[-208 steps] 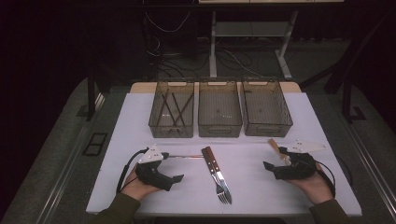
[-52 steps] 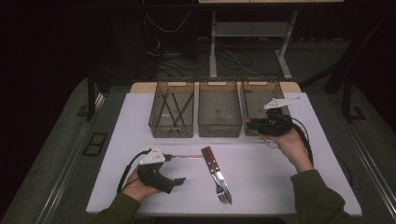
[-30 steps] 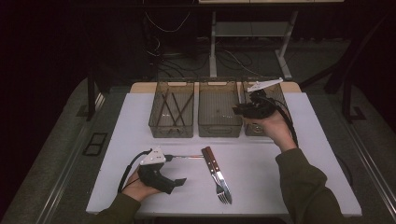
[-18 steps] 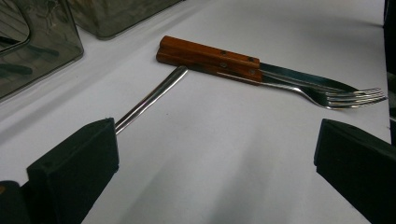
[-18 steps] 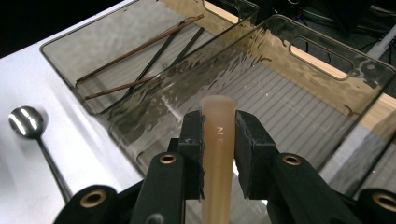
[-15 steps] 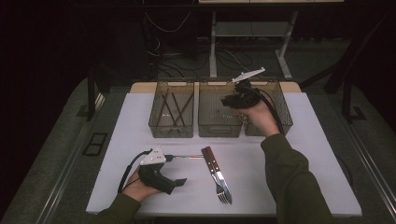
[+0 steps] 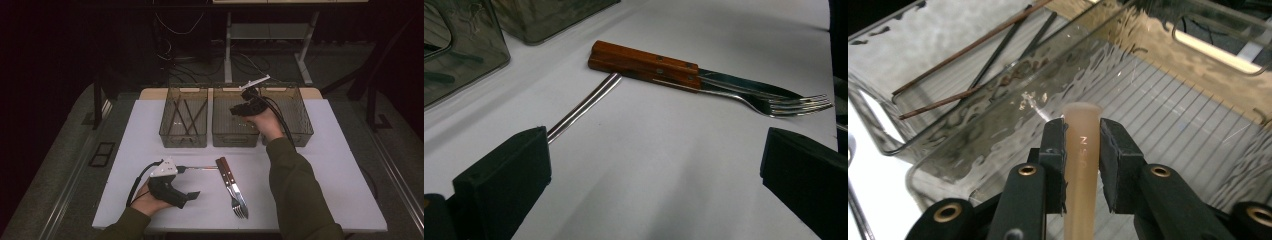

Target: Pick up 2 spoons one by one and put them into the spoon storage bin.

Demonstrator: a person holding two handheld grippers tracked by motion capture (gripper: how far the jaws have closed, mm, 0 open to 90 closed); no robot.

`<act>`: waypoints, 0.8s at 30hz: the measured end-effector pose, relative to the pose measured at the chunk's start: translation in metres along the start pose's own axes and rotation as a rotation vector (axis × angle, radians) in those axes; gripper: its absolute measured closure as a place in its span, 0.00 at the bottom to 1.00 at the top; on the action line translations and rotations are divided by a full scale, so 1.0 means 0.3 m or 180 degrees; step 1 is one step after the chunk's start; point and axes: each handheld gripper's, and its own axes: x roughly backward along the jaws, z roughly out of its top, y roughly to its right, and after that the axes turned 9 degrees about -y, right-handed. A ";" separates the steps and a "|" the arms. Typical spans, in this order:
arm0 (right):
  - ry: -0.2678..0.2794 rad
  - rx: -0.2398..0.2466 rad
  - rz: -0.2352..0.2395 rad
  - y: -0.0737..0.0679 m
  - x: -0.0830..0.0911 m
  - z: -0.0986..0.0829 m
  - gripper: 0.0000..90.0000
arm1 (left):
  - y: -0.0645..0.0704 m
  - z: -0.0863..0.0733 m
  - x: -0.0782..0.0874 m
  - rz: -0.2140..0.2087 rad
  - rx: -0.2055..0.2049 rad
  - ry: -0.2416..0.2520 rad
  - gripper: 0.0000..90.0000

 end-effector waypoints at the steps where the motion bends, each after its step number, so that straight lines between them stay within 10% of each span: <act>1: -0.0026 -0.0007 -0.0029 0.005 -0.009 -0.002 0.82 | 0.000 0.000 0.000 0.0000 0.0003 0.0000 0.00; 14: -0.0294 -0.0053 -0.0040 0.028 -0.092 -0.018 0.80 | -0.001 0.000 -0.003 -0.0012 -0.0007 -0.0020 0.00; 24: -0.0086 -0.0066 0.0069 0.020 -0.032 -0.016 0.58 | 0.000 -0.001 -0.005 -0.0019 -0.0003 -0.0024 0.00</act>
